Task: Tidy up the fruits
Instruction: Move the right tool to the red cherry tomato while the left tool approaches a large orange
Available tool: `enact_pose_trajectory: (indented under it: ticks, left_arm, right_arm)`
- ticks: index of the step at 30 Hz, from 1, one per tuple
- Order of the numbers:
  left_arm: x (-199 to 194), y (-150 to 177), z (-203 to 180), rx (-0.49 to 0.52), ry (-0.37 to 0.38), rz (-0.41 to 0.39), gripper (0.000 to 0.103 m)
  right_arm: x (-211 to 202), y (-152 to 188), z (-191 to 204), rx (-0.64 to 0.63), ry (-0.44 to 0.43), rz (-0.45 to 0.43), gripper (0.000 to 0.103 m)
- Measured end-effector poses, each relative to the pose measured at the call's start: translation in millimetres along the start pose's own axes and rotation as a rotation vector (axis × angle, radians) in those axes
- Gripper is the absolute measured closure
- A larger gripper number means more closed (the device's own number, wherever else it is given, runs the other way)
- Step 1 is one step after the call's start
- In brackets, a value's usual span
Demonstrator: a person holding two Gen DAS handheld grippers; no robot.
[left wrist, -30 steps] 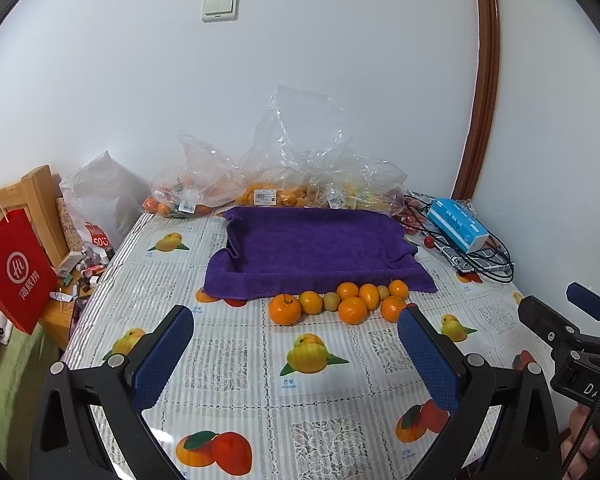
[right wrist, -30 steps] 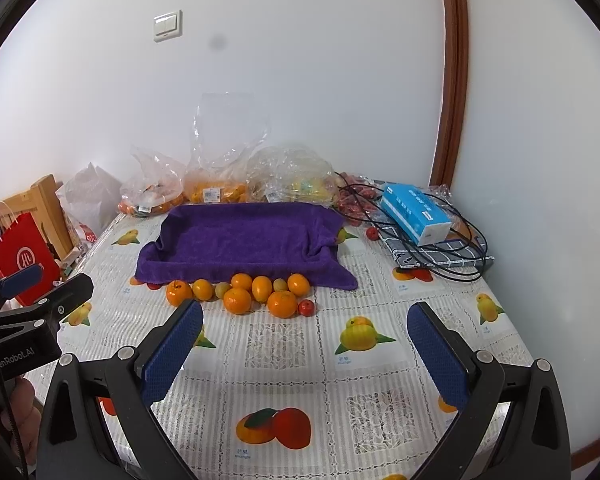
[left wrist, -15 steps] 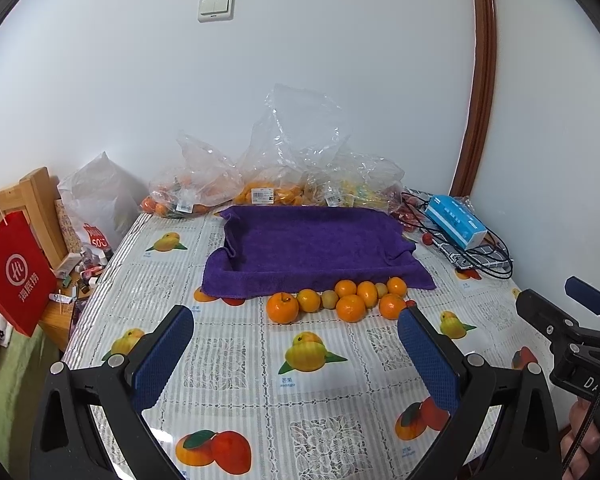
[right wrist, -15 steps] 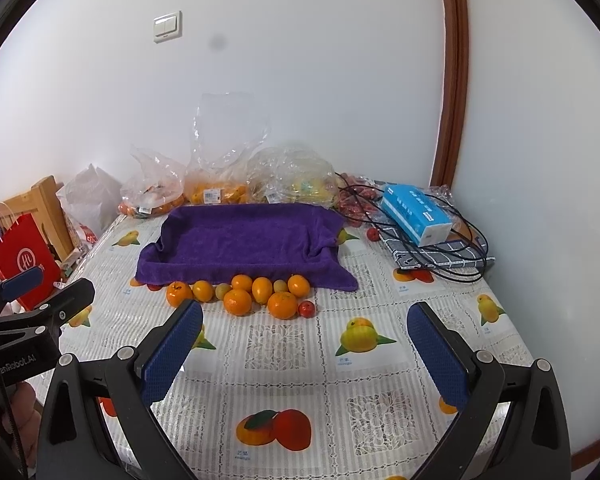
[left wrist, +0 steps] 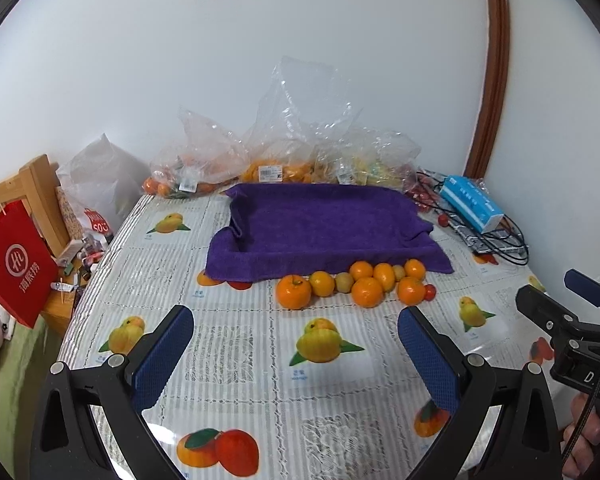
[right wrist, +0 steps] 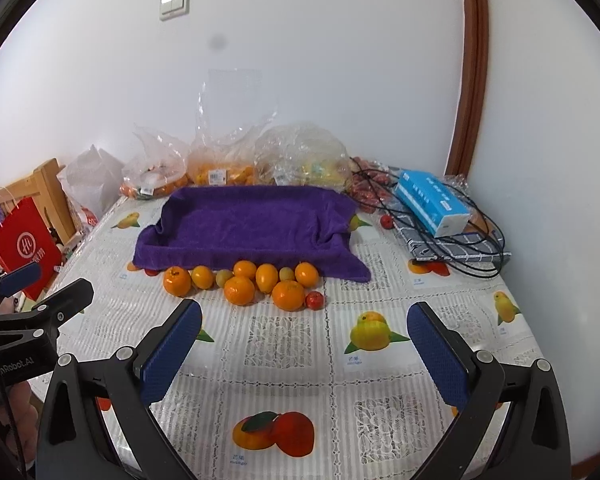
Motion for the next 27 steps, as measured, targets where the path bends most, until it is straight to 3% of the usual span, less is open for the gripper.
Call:
enact_pose_trajectory:
  ticks: [12, 20, 22, 25, 27]
  left_arm:
    - [48.6, 3.6, 36.1, -0.018, -0.050, 0.054, 0.001]
    - [85.8, 14.1, 46.2, -0.032, -0.016, 0.107, 0.001]
    - [94.2, 17.9, 48.0, -0.032, -0.010, 0.114, 0.001]
    - [111.4, 23.7, 49.0, -0.008, -0.027, 0.137, 0.001]
    - [124.2, 27.1, 49.3, 0.005, -0.035, 0.177, 0.001]
  right_arm:
    - [69.7, 19.6, -8.7, 0.004, -0.005, 0.153, 0.002]
    - [99.8, 39.4, -19.4, 0.016, -0.003, 0.149, 0.003]
    - [109.1, 44.0, -20.9, 0.008, -0.002, 0.165, 0.009]
    - [125.1, 48.9, -20.1, -0.005, -0.001, 0.202, 0.026]
    - [134.1, 51.0, -20.6, 0.006, -0.005, 0.209, 0.028]
Point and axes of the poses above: each gripper's, at about its wrist camera, not at the fingertips, and x roughly the way its jaws point, z to its left, y to its underside, the point moved 3 cm from there along x, roughly the way its jaws point, and after that the axes turned 6 degrees about y, right-handed, at the moved point
